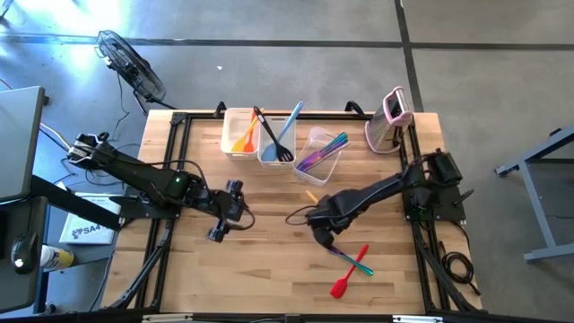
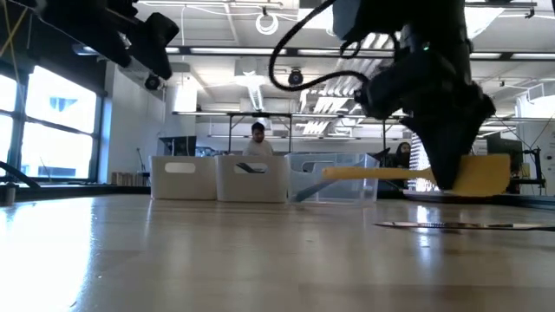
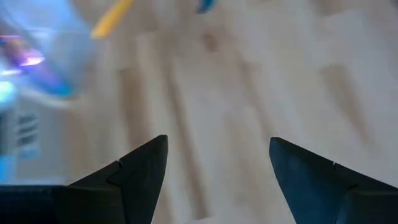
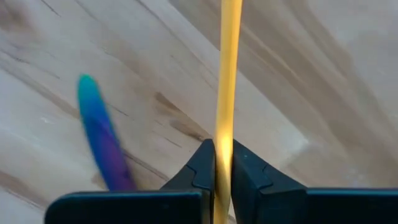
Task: Pick & Place Kitchen Items
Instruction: Put the yellow spatula into the left white bin
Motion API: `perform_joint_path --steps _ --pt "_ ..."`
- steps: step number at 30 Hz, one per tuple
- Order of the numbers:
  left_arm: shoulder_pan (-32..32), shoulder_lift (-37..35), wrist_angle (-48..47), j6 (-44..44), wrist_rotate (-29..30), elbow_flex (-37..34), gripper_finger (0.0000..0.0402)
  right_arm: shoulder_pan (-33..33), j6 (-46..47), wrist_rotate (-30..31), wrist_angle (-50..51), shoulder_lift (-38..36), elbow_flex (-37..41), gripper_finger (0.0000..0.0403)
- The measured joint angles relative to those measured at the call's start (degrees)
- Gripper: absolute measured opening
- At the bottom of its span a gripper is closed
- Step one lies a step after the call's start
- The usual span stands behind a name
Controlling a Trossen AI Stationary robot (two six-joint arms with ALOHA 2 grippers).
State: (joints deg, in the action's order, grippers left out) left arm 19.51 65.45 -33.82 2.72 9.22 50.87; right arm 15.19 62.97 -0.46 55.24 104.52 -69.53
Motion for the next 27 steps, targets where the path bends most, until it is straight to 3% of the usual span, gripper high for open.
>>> perform_joint_path --steps 7,12,16,19,21,24,27 --pt "0.0 0.0 4.5 3.1 15.1 0.0 0.0276 3.3 0.2 7.0 0.2 -3.1 -3.7 0.0015" --pt "0.0 0.0 13.7 9.0 20.2 0.0 0.0276 6.4 -3.2 18.4 1.2 -5.9 -9.8 0.0015" --pt "-1.1 -0.5 23.0 13.9 20.6 0.0 0.0276 9.4 -6.4 31.2 5.1 -9.0 -13.9 0.0015" --pt "-4.1 -0.5 29.3 15.1 17.9 0.0 0.0276 11.9 -9.9 41.3 5.1 -11.8 -15.3 0.0015" --pt "-6.8 -0.5 33.7 13.3 13.1 0.0 0.0276 14.0 -12.9 47.9 3.8 -13.5 -15.4 0.0015" --pt "-11.0 -0.5 40.6 8.4 1.8 0.0 0.0276 16.6 -18.9 55.1 1.0 -14.5 -15.5 0.0015" --pt "-15.2 -0.5 48.1 5.2 -11.8 0.0 0.0276 17.6 -24.4 58.4 -2.1 -14.6 -15.4 0.0015"
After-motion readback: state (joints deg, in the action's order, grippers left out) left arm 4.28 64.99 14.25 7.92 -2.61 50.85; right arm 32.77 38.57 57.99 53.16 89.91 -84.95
